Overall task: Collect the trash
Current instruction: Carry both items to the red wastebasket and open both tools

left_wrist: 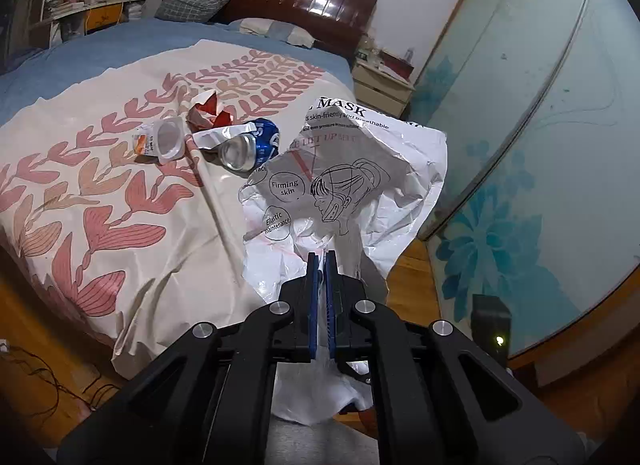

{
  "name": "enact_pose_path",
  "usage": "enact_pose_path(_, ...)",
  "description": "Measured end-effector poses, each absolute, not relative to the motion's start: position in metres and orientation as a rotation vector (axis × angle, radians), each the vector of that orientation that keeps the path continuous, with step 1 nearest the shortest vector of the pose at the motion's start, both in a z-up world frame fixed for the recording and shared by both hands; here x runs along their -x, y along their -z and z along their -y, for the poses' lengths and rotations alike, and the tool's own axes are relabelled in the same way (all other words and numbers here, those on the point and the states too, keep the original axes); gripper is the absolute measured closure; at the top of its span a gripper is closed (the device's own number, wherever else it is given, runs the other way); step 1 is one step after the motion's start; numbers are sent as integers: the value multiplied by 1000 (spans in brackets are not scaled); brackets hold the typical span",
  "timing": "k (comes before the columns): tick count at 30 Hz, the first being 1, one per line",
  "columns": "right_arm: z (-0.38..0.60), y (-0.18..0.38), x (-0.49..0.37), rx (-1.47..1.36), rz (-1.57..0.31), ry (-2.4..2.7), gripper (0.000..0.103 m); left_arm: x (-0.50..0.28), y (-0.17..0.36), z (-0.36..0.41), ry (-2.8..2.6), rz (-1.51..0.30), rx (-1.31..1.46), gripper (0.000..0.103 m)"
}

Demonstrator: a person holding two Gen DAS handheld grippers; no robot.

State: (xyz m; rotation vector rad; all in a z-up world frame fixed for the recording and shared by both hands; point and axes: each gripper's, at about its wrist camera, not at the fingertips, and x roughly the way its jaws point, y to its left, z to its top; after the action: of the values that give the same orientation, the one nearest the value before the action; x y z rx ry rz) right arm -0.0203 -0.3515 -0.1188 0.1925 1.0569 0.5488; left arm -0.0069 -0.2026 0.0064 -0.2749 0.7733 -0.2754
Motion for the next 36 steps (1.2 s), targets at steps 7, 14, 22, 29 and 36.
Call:
enact_pose_path(7, 370, 86, 34, -206, -985, -493, 95, 10, -10, 205, 305, -759, 289, 100)
enact_pose_path(14, 417, 52, 62, -237, -904, -343, 95, 0, -11, 244, 389, -775, 254, 100)
enact_pose_path(22, 535, 44, 94, -219, -875, -36, 95, -19, -4, 354, 575, -826, 160, 100)
enact_pose_path(29, 629, 108, 138, -300, -997, 198, 95, -22, 40, 469, 752, -964, 53, 100)
enact_pose_path(36, 657, 182, 156, -363, -1136, 327, 94, -7, 137, 553, 838, -1224, -113, 100)
